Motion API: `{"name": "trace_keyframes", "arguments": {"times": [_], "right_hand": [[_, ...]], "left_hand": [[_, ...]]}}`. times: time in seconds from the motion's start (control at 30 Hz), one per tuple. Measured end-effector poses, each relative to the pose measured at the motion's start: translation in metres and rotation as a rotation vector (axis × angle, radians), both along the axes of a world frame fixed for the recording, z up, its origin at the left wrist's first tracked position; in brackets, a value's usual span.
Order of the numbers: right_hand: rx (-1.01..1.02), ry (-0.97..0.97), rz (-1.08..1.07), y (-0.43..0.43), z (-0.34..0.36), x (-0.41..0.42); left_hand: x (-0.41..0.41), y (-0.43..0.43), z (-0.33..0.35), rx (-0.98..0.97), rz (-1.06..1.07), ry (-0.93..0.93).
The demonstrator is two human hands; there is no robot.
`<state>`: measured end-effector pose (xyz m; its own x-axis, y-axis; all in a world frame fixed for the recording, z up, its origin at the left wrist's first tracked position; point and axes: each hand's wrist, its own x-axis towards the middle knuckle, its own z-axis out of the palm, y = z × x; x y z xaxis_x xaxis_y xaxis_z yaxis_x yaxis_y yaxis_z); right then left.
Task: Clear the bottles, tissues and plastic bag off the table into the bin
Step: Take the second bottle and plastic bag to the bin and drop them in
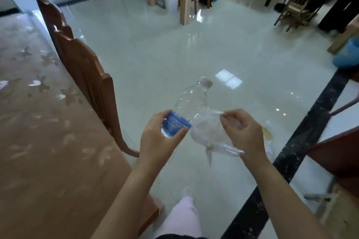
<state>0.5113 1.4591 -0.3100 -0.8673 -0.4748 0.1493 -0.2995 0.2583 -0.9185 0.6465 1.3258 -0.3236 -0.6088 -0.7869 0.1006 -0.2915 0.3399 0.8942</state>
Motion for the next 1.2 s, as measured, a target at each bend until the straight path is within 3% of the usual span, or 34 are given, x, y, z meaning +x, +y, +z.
{"name": "trace_keyframes", "arguments": {"times": [0.8, 1.0, 1.2], "right_hand": [[0.026, 0.08, 0.397, -0.176, 0.02, -0.328], [0.013, 0.067, 0.477, -0.247, 0.022, -0.359], [-0.009, 0.075, 0.566, -0.374, 0.014, -0.364]], "left_hand": [[-0.278, -0.125, 0.015, 0.028, 0.424, 0.016], [-0.292, -0.172, 0.012, 0.042, 0.506, 0.017], [-0.294, -0.279, 0.003, 0.029, 0.589, -0.01]]}}
